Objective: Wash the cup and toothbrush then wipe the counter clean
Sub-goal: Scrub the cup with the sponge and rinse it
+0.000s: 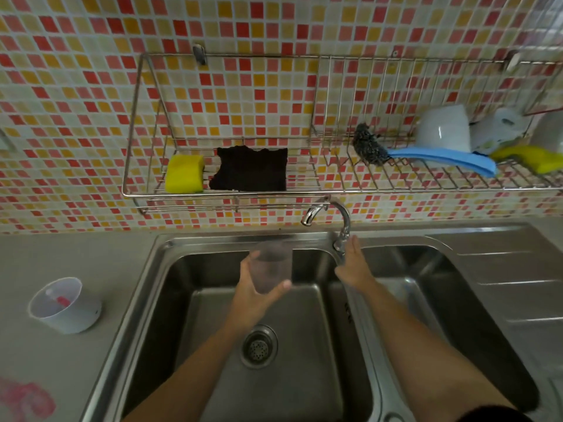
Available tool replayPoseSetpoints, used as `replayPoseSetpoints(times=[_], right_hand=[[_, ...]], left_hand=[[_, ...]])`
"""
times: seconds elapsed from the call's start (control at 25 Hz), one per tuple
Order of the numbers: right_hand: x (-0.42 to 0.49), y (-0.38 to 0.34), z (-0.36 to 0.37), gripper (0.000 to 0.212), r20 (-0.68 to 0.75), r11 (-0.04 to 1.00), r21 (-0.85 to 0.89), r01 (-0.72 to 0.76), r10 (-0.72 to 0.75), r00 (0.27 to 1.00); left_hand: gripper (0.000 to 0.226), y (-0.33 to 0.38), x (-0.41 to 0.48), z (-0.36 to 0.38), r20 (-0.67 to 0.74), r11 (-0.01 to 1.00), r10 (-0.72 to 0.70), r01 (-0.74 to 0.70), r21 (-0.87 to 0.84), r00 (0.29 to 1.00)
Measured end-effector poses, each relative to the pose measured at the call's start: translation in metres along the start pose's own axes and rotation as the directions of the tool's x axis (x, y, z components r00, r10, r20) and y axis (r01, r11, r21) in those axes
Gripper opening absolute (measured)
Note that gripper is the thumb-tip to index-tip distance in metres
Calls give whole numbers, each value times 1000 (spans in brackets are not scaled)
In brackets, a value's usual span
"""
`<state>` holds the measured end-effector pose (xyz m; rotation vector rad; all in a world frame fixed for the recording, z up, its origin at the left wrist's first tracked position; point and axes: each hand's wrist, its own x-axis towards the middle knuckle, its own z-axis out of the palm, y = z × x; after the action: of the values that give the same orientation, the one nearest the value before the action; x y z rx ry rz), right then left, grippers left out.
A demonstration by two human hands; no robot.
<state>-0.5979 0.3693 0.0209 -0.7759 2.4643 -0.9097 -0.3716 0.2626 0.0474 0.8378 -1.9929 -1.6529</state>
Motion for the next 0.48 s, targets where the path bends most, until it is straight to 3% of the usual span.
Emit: replayPoseSetpoints(times=[0.24, 0.48], right_hand=[[5, 22, 25, 96, 146, 887, -349, 303, -267, 952], [34, 49, 7, 79, 139, 819, -516, 253, -211, 967]], left_hand=[[74, -2, 26, 26, -55, 994, -31, 36, 100, 998], [94, 9, 58, 51, -27, 979, -98, 101, 177, 995]])
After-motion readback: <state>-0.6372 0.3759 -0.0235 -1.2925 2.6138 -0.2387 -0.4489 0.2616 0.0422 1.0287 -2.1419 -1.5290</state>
